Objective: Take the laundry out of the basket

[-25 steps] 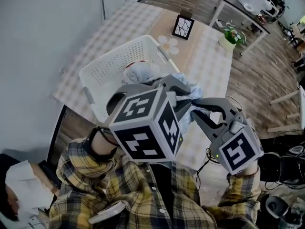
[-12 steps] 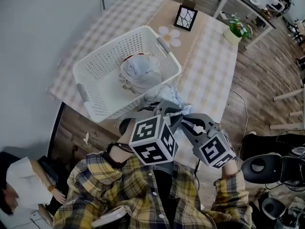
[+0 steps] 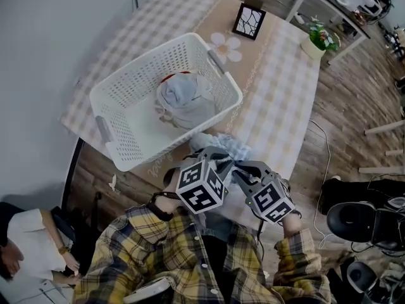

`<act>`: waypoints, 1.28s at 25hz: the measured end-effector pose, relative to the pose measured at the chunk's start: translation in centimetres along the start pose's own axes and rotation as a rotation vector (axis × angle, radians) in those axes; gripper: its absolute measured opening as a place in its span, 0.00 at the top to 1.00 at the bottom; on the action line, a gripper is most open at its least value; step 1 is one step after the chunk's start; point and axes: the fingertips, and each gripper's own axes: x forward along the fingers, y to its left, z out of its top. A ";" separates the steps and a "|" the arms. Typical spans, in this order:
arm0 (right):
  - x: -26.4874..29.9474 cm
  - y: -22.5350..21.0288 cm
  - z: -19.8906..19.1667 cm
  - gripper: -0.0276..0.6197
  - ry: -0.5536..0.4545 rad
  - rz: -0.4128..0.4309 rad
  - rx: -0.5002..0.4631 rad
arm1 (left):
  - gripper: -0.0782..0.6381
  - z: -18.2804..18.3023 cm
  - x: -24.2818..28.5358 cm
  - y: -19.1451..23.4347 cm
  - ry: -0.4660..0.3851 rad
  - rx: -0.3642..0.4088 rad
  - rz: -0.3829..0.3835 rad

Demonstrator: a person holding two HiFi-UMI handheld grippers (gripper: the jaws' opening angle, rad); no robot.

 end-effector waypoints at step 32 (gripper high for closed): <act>-17.5 -3.2 22.9 0.83 -0.691 -0.168 0.267 | 0.77 14.7 -23.9 4.5 -0.739 -0.240 0.129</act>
